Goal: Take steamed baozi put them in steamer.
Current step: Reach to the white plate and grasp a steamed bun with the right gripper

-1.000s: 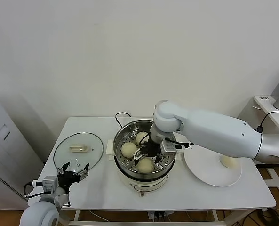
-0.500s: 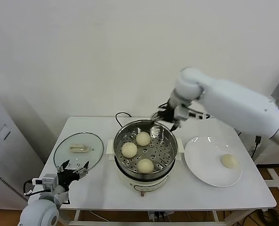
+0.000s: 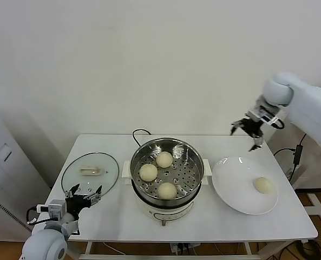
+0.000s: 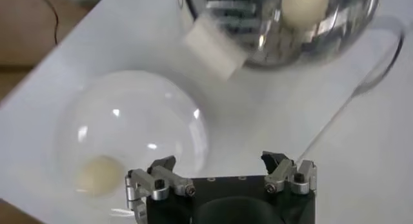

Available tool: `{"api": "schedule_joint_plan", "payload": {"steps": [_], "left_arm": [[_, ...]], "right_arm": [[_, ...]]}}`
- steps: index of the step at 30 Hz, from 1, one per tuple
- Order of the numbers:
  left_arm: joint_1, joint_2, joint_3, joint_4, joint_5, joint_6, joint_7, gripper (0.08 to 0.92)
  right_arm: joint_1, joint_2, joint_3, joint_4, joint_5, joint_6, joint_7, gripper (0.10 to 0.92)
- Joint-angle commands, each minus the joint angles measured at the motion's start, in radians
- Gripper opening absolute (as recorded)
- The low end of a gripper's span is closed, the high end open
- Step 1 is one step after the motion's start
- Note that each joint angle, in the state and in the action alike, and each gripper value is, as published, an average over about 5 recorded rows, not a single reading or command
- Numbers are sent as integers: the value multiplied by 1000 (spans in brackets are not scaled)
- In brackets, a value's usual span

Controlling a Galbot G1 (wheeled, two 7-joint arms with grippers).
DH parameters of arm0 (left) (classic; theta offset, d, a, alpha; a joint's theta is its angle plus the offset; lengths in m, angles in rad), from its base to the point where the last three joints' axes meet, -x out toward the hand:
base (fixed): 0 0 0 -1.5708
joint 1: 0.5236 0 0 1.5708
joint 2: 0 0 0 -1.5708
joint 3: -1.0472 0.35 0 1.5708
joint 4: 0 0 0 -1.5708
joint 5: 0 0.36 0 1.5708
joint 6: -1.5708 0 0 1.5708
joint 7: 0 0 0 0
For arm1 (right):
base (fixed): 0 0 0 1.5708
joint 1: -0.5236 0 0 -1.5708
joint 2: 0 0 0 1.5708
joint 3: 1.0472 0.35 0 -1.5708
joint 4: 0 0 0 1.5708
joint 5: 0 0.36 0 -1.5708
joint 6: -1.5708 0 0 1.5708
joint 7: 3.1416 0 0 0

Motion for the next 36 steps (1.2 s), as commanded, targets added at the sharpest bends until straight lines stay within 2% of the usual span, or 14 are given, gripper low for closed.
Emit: {"api": "schedule_joint_plan", "payload": {"steps": [1,9,25,36], "left_arm": [[4,-2,0,-3,0,0,0,823],[6,-6,2,-8,0,1,0,823],[14,-12,2,-8,0,-3,2,823],[19,-11,3,-10,0,-3,4,823]], "right_arm": [[-88,-59,-18,-166,51,-108,-14,823],[-277,-9,143,-286,-66,-63,38,823],[-450,69,322,-362,-222,-46,163,823],[-508,95,381,-395,-290,-37,186,823]]}}
